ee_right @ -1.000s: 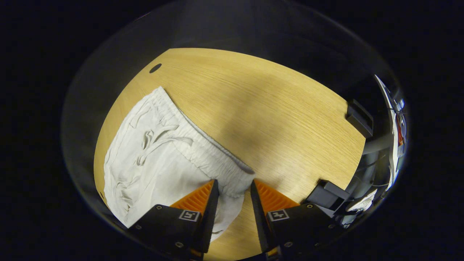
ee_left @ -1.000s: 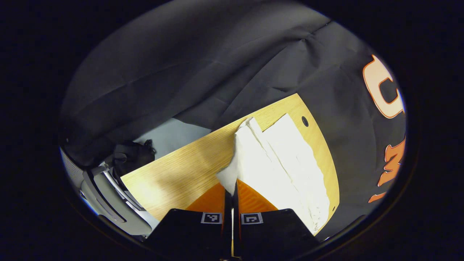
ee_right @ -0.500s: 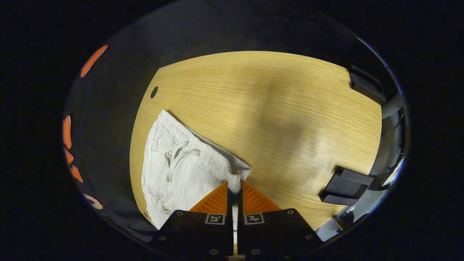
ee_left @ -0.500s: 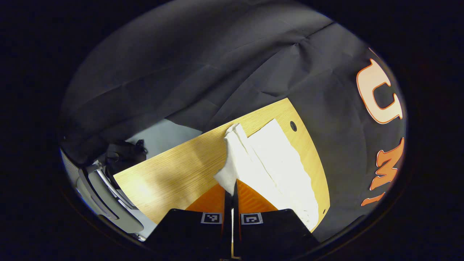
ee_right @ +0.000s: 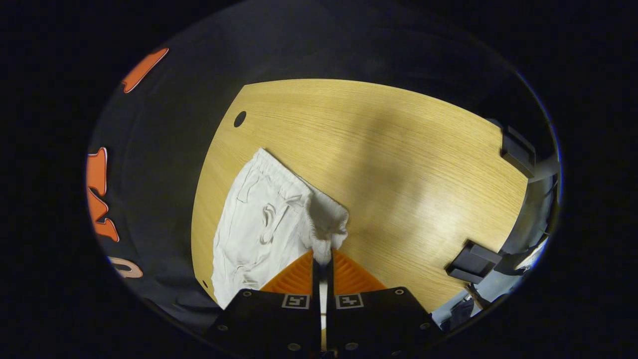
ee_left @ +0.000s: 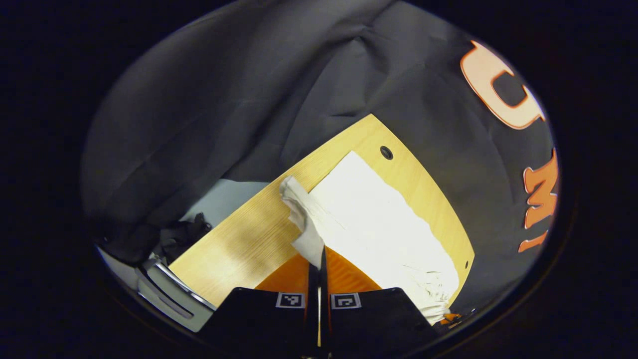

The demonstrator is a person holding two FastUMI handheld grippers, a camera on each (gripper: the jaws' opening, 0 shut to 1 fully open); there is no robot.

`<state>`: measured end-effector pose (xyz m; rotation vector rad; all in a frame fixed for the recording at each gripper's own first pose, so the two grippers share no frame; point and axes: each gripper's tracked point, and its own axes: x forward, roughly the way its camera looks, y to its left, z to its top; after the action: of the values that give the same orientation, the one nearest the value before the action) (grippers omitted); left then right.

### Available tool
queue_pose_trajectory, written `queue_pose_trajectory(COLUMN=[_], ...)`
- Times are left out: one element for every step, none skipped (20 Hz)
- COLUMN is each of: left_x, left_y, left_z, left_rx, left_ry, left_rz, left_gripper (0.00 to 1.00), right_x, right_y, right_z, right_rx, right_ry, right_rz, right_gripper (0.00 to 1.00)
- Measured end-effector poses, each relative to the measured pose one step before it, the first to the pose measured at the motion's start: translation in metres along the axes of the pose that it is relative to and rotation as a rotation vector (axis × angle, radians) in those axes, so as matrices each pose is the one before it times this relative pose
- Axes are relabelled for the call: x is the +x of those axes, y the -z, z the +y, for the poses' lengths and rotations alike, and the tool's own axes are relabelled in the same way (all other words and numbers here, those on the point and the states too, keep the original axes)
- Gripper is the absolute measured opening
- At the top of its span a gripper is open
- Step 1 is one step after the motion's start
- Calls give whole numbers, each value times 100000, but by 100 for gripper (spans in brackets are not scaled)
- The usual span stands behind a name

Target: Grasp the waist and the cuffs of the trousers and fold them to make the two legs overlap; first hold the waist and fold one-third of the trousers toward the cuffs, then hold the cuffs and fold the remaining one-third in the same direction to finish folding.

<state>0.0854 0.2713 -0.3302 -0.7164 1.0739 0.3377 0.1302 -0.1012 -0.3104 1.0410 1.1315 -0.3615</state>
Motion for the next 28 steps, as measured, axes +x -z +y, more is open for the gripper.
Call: queue_pose_trajectory(left_x=[132, 292, 187, 478, 359, 331, 528, 637, 750, 786, 914, 756, 1032, 857, 1123, 744, 797, 977, 1048, 925, 719, 520, 291, 458, 674, 518, 175, 338], left_y=[-353, -440, -306, -322, -451, -737, -640, -721, -456, -611, -773, -711, -727, -925, -948, -974, -966, -1083, -904, -743, -684, -479, -402, -368, -182, -224, -334, -152], left_z=[-572, -275, -6, -212, -346, -576, -126, -340, -262, -174, 164, 212, 247, 32, 249, 355, 125, 130, -76, 102, 233, -8, -218, -317, -44, -112, 62, 102], left_rx=[3101, 3705, 4461, 3498, 1743, 2215, 2086, 1683, 807, 1107, 1879, 1848, 1181, -30, -436, -1703, -2189, -2832, -2332, -1811, -1430, -1643, -2177, -1736, -1261, -765, -217, -219], left_ry=[295, -544, -2325, -247, 809, 1528, 811, 1417, 1643, 2212, 1504, 988, 1389, 1312, 881, -194, 499, 400, 452, -58, -515, 333, 1082, 1336, 244, 431, -496, -623], left_rz=[1631, 2053, 2065, 1636, 1203, 780, 216, 930, 1477, 858, 1172, 1172, 1212, 937, 335, 136, 285, -1339, -732, -1128, -133, -354, -349, -593, -807, -394, -533, -587], left_gripper=[6, 5, 5, 5, 5, 7, 5, 5, 5, 5, 5, 5, 5, 5, 5, 5, 5, 5, 5, 5, 5, 5, 5, 6, 5, 5, 5, 5], right_x=[-22, -16, -75, -122, -132, -175, -32, 61, 103, 195, 217, 279, 267, 306, 357, 379, 469, 420, 399, 440, 429, 422, 406, 415, 485, 388, 456, 515], right_y=[-31, -191, -130, -290, -238, -149, -128, -90, -93, -250, -194, -464, -367, -395, -427, -563, -675, -623, -541, -450, -311, -362, -235, -107, -232, -137, -207, 55], right_z=[262, 615, 646, 556, 284, 232, 517, 723, 716, 577, 251, 330, 387, 769, 903, 699, 492, 666, 710, 713, 502, 729, 799, 595, 386, 203, 415, 604], right_rx=[-509, 541, 1151, 119, -434, -486, 112, 967, 1546, 472, -249, 103, 1480, 3137, 3990, 3685, 2881, 3035, 3125, 2917, 2938, 2765, 2894, 1924, 1496, 1125, 1279, 1113], right_ry=[634, -693, -940, -603, 601, 753, 125, -646, -821, -312, 460, 831, 162, -1223, -2406, -1190, -763, -1134, -1423, -1614, -1413, -1754, -1556, -705, -67, -56, -640, -1258], right_rz=[365, 454, 330, -218, -891, -554, 100, 847, 1426, 1240, 1225, 420, 912, 1584, 1889, 886, 179, -493, -381, 98, -90, 321, 482, 438, 612, 182, 34, 538], right_gripper=[5, 5, 5, 5, 5, 5, 5, 5, 5, 5, 5, 5, 5, 5, 5, 5, 5, 5, 5, 5, 5, 5, 0, 5, 5, 5, 5, 5])
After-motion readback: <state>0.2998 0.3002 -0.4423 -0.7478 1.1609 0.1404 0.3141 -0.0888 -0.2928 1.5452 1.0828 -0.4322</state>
